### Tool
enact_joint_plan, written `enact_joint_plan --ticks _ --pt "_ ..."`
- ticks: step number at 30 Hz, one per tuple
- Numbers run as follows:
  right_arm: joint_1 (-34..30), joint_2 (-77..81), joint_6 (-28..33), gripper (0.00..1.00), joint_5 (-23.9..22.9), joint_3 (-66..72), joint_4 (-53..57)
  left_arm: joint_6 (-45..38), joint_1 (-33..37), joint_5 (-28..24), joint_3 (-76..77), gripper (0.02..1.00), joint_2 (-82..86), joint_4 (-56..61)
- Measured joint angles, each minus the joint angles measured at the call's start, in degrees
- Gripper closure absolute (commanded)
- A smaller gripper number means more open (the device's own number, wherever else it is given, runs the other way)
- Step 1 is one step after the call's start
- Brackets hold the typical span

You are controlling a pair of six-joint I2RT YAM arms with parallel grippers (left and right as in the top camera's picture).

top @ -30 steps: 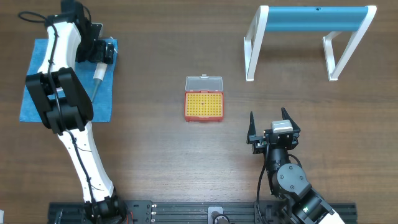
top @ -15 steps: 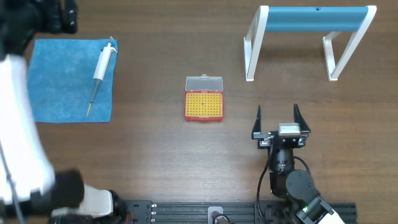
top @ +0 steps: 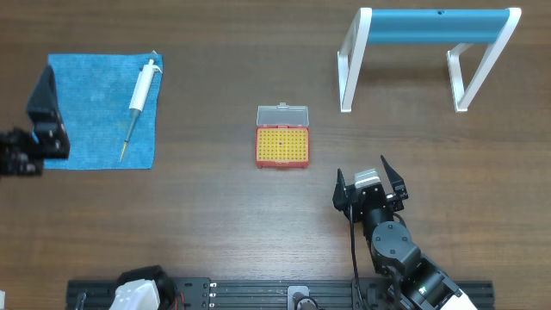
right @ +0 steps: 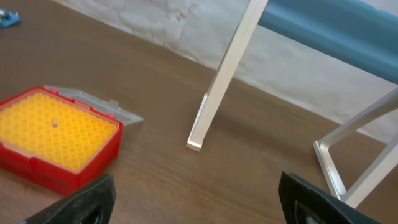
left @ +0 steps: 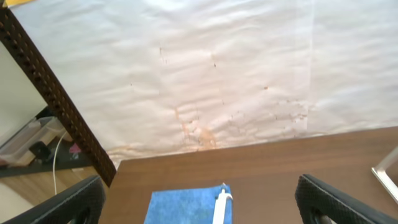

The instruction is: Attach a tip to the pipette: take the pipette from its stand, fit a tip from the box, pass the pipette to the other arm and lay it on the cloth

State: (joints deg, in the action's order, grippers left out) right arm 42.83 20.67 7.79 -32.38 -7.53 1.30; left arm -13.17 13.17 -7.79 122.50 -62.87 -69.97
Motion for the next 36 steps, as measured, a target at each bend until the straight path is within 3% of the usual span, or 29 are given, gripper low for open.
enact_joint_plan --ticks 6,11,15,25,30,32,36 --pt "-2.05 -2.1 0.0 0.139 0.57 -0.02 11.21 0.0 0.0 -1.97 0.09 0.034 6.38 -0.74" --pt "-21.88 -19.28 -0.13 0.139 0.52 0.15 23.19 0.0 0.0 -2.64 0.28 0.034 8.28 -1.6" --pt "-28.72 -19.93 -0.15 0.139 0.39 -0.02 24.72 0.0 0.0 -2.78 0.26 0.034 8.37 -1.64" --pt "-29.07 -19.93 -0.15 0.137 0.42 -0.02 24.79 0.0 -0.76 -2.78 0.26 0.034 8.48 -1.66" --pt "-29.09 -19.96 -0.15 0.137 0.42 -0.07 24.9 0.0 -7.37 -2.8 -9.16 0.023 14.64 -0.94" --pt "-29.09 -19.96 -0.15 0.137 0.46 -0.07 24.9 0.0 -9.03 -2.8 -18.91 0.02 19.87 4.7" --pt "-29.07 -19.98 -0.15 0.137 0.44 -0.13 25.11 1.95 -10.08 -2.93 -46.18 0.02 30.86 31.36"
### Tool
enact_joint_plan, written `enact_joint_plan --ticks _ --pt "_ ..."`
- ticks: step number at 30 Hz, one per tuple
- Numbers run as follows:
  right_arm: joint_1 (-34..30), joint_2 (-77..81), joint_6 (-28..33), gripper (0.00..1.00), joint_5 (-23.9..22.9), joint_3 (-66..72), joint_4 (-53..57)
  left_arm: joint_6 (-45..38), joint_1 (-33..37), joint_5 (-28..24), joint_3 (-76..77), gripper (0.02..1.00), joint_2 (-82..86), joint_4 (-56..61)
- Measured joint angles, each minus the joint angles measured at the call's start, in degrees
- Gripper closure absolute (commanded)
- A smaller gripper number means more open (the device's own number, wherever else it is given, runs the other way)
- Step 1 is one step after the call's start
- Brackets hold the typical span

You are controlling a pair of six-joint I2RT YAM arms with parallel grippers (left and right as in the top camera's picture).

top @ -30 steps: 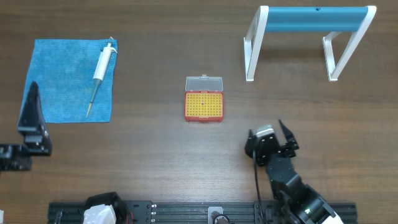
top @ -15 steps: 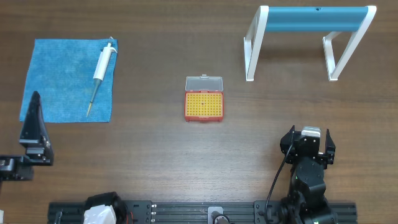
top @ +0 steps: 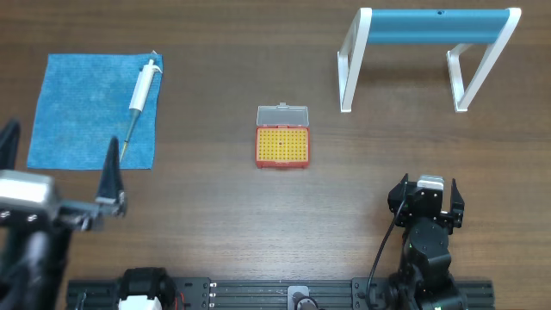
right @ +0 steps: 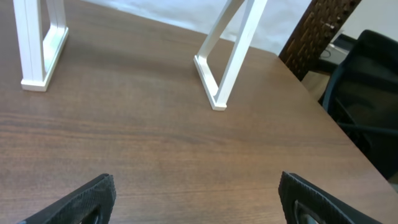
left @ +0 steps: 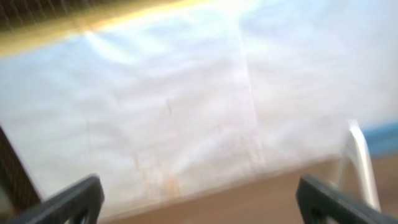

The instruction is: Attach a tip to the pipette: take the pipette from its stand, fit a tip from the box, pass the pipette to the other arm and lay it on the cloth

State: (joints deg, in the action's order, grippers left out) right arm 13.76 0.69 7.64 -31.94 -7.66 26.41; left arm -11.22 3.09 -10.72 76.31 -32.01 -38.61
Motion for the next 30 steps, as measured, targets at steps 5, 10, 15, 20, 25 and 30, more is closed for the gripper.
enact_joint_plan --ticks 5,10,15,20,25,30 --pt "0.0 -0.02 0.0 0.137 0.0 0.0 0.0 7.04 -0.04 -0.09 -33.09 0.02 10.97 36.09" --pt "0.0 -0.02 0.0 0.137 -0.02 0.0 -0.02 13.14 -0.17 0.63 -56.63 0.02 19.65 51.6" --pt "0.0 -0.02 0.0 0.137 -0.02 0.0 0.0 15.85 -2.58 8.07 -66.58 0.02 25.73 53.75" --pt "0.0 -0.02 0.0 0.137 -0.02 0.0 0.0 16.09 -3.69 11.82 -74.47 0.02 30.4 53.7" --pt "0.0 -0.02 0.0 0.134 -0.04 0.0 0.0 16.06 -3.8 12.04 -75.91 0.023 31.19 42.29" --pt "0.0 -0.02 0.0 0.137 0.0 0.0 0.04 13.03 -5.57 9.7 -75.95 0.02 31.28 34.53"
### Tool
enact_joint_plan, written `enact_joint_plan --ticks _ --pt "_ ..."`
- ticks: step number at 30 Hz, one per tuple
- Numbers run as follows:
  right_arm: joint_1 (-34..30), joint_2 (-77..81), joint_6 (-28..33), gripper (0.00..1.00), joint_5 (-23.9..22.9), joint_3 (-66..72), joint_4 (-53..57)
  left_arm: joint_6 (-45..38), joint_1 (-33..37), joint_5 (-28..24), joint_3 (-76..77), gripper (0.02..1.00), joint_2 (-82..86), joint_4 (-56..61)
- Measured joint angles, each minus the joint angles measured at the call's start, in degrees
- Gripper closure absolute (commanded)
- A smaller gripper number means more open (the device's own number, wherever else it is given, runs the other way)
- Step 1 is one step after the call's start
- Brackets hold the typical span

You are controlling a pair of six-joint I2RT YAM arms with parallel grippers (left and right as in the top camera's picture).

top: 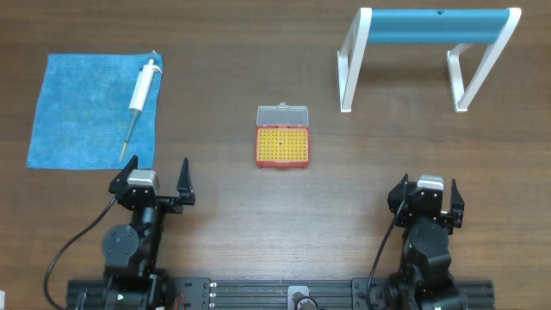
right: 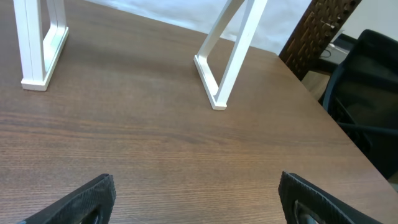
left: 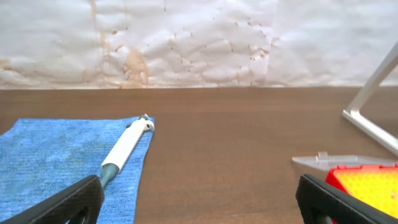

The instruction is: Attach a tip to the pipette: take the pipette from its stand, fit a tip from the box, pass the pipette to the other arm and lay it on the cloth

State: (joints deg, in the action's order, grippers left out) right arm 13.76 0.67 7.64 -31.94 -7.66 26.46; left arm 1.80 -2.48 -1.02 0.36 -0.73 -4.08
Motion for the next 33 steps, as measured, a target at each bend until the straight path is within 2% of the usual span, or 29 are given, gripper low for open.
enact_joint_plan --ticks 22,30,31,32,33 --pt "-0.31 0.0 0.0 0.132 -0.02 0.0 -0.04 -1.57 0.02 -0.55 0.0 0.02 0.0 0.0" --pt "-11.63 0.0 0.0 0.137 -0.02 0.0 -0.04 -1.57 0.02 -0.55 0.0 0.02 0.0 0.0" --pt "-12.28 0.0 0.0 0.119 0.52 0.0 -0.11 -1.57 0.02 -0.57 0.0 0.023 0.0 0.0" --pt "-12.57 0.0 0.0 0.018 1.62 0.0 -0.31 -1.57 0.02 -0.57 0.0 0.02 0.0 0.0" --pt "-12.66 0.0 -0.02 0.016 3.34 0.02 -0.76 -1.57 0.02 -0.55 0.0 0.023 0.0 0.0"
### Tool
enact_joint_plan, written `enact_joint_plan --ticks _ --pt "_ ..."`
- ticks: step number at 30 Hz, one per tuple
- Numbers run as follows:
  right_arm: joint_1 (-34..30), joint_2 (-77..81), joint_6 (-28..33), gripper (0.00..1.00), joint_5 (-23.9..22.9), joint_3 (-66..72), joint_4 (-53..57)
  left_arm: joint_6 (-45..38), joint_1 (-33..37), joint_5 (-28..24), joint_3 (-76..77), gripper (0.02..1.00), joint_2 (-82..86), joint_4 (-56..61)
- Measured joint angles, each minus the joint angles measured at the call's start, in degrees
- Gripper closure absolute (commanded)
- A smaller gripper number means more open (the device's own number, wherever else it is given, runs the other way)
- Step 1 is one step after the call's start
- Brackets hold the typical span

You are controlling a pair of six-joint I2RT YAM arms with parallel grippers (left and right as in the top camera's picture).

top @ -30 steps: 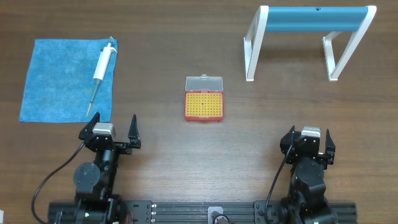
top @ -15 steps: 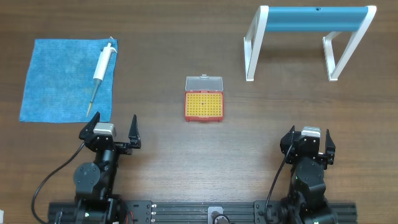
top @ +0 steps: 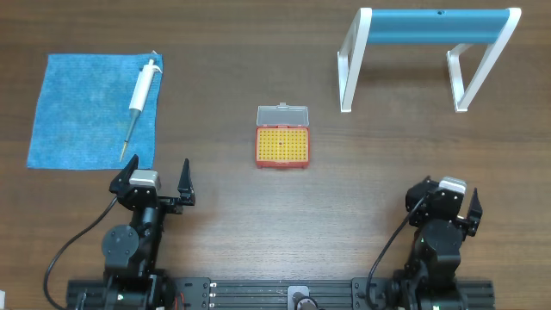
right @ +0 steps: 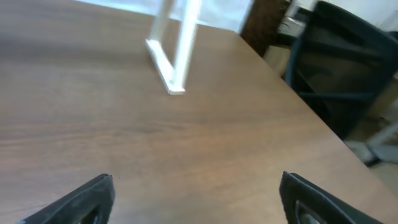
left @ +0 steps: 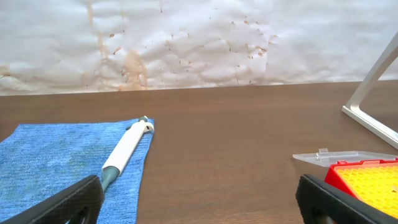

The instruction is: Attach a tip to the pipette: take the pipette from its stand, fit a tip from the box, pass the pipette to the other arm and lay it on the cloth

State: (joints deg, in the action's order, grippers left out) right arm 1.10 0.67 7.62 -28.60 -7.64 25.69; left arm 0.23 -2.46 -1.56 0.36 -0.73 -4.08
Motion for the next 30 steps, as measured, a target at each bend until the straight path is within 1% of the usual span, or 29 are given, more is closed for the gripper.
enact_joint_plan --ticks 2,3,4,6,8,9,10,11,14,18,30 --pt "0.0 0.0 0.09 0.016 5.42 0.0 -0.96 0.0 0.0 0.0 0.0 0.023 0.0 0.0" --pt "0.0 0.0 0.04 0.016 10.6 0.0 -1.09 0.0 0.0 -0.02 0.0 0.023 0.0 0.0" --pt "-0.02 0.0 0.02 0.016 13.81 0.11 -1.6 0.0 0.0 0.0 0.0 0.02 0.0 0.0" --pt "-0.04 0.0 -0.13 0.016 19.08 0.17 -2.16 0.0 0.0 0.0 0.0 0.023 0.0 0.0" --pt "-0.04 0.0 -1.73 0.016 21.64 0.22 -2.16 0.0 0.0 0.0 0.0 0.023 0.0 0.0" --pt "-0.04 0.0 -3.78 0.016 22.95 0.28 -2.73 0.0 0.0 -0.02 0.0 0.023 0.0 0.0" --pt "-0.04 0.0 -6.38 0.016 23.71 0.57 -4.55 0.0 0.0 0.0 0.0 0.02 0.0 0.0" --pt "-0.04 0.0 -7.5 0.016 24.06 0.66 -5.16 0.0 0.0 -0.02 0.0 0.02 0.0 0.0" --pt "-0.04 0.0 -13.05 0.016 24.26 1.36 -7.74 0.0 0.0 -0.02 0.0 0.02 0.0 0.0" --pt "-0.04 0.0 -16.65 0.016 24.24 1.51 -7.74 0.0 0.0 -0.02 0.0 0.023 0.0 0.0" --pt "-0.02 0.0 -17.05 0.016 24.5 1.6 -7.74 0.0 0.0 -0.02 0.0 0.02 0.0 0.0"
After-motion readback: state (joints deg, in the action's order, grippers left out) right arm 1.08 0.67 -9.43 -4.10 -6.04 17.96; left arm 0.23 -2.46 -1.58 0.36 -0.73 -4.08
